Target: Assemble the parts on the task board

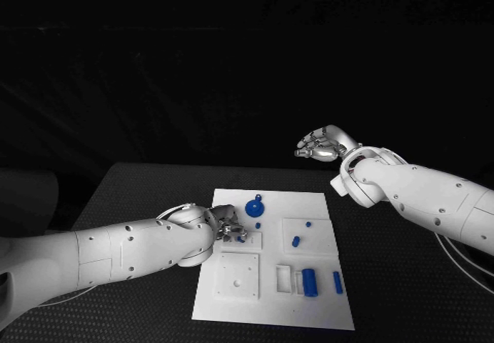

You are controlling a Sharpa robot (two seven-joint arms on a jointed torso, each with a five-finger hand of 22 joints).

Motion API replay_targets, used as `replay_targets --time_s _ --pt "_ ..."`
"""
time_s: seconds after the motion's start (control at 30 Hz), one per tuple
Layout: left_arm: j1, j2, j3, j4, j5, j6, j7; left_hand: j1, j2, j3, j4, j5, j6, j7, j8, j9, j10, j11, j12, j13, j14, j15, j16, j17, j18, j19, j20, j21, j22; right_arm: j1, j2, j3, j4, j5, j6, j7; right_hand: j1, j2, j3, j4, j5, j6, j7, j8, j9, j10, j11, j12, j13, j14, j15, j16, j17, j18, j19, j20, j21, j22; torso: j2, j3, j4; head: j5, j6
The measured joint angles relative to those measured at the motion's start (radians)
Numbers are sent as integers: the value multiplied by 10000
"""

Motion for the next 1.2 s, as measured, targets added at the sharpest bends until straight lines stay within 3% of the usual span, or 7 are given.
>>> replay_targets --time_s 0.73,0.97,1.2 --pt "13 87 12 -114 39 252 -3 0 0 2 1 -82 1 -1 115 0 11 -11 38 -2 1 -2 0 -14 -1 -1 0 0 5 0 2 0 -1 0 9 -3 1 -1 0 0 38 0 0 0 -8 37 -37 0 0 4 -4 0 0 -1 1 0 0 9 -3 0 1 -8 -2" --pt "38 153 28 -171 87 486 -28 1 -1 -48 80 -779 1 -1 582 -60 10 -9 147 -3 1 -2 0 -41 0 -1 0 0 4 -1 11 0 1 0 19 -5 1 -1 1 0 144 0 0 0 -17 36 -36 -40 0 5 -5 0 0 -1 1 -1 -38 21 -3 2 0 12 -10" --pt "26 187 14 -182 123 683 -55 -90 89 120 435 -935 355 -106 680 -109 18 -18 194 -12 20 -21 0 -41 -1 -1 0 -1 3 -1 12 -1 0 0 28 -7 1 -1 -20 20 216 0 0 0 -30 36 -36 -40 0 6 -6 0 1 0 1 -1 -38 33 -1 2 -5 17 -12"
